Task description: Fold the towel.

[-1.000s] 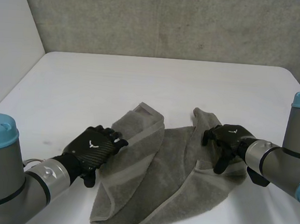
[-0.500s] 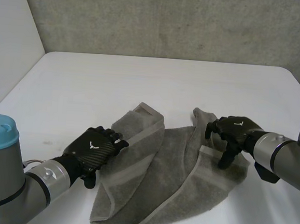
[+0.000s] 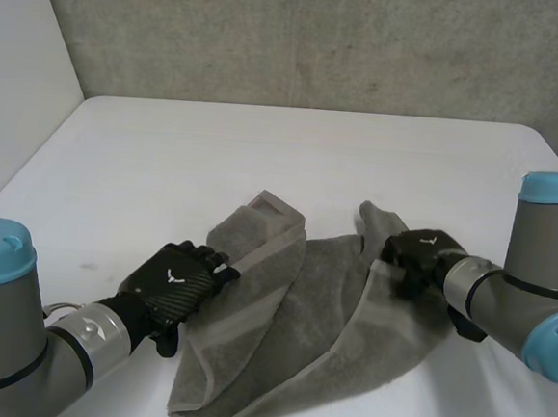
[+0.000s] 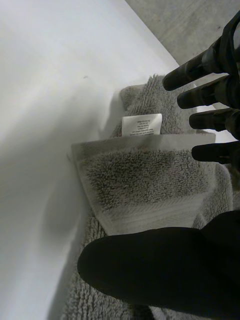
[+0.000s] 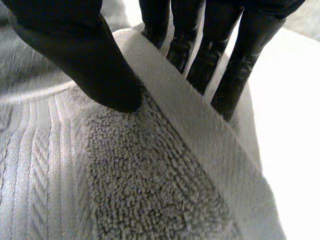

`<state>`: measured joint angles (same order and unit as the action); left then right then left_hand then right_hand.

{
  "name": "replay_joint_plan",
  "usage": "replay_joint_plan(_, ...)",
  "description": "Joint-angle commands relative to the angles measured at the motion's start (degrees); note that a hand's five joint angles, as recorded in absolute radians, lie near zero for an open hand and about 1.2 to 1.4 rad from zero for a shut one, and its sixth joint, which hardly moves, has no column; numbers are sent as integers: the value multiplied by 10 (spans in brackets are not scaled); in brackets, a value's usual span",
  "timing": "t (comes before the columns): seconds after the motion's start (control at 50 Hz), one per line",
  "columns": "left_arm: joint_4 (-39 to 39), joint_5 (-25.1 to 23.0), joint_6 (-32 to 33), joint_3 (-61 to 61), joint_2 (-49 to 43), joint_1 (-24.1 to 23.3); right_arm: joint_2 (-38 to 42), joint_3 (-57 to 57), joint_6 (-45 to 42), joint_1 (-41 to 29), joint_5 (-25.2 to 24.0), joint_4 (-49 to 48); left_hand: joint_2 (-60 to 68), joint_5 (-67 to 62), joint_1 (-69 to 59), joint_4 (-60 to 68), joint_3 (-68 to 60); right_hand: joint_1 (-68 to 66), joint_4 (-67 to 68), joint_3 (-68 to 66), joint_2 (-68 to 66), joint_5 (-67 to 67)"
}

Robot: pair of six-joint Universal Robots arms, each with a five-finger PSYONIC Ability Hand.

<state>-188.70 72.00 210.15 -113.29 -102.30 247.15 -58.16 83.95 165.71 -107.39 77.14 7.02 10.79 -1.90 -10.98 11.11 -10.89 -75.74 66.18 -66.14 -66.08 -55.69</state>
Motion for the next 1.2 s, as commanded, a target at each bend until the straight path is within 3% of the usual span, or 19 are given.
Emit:
replay_joint_plan(0.02,0,-2,0,-11,2,-1,-96,22,77,11,-8,-38,23,-12,-21,20,-22,-43,138,-139,-139,-143)
replay_joint_plan(0.22,-27,-2,1,-16,1,-2,-121,62,73,70,-13,-54,46,-35,-44,43,-45,-43,138,-139,-139,-143)
replay_joint_plan(0.5,-74,-10,2,-13,-29,-8,-121,90,67,71,-37,-63,179,-168,-177,176,-178,-43,138,-139,-139,-143)
replay_joint_plan(0.66,-72,-46,0,-15,-41,-20,-120,92,66,71,-37,-72,179,-168,-177,176,-178,-43,138,-139,-139,-143)
replay_joint_plan(1.06,-68,-50,-12,-9,-50,-48,-108,94,44,70,-32,-76,189,-178,-187,186,-188,-43,138,-139,-139,-143)
replay_joint_plan(1.1,-69,-50,-12,-5,-56,-52,-107,94,44,70,-32,-78,343,-332,-341,340,-342,-43,138,-139,-139,-143)
replay_joint_plan(1.12,-69,-50,-12,-5,-56,-52,-107,94,44,70,-32,-78,344,-333,-342,341,-343,-43,138,-139,-139,-143)
replay_joint_plan(1.14,-72,-50,-13,-3,-59,-52,-107,94,44,70,-31,-81,481,-470,-479,477,-480,-43,138,-139,-139,-143)
replay_joint_plan(1.16,-72,-50,-13,-3,-59,-52,-107,94,42,70,-31,-82,482,-471,-480,479,-481,-43,138,-139,-139,-143)
replay_joint_plan(1.18,-74,-50,-14,1,-60,-52,-107,94,42,70,-30,-82,639,-627,-637,635,-638,-43,138,-139,-139,-143)
replay_joint_plan(1.2,-74,-49,-15,6,-59,-52,-107,94,39,70,-30,-82,692,-680,-690,688,-691,-43,138,-139,-139,-143)
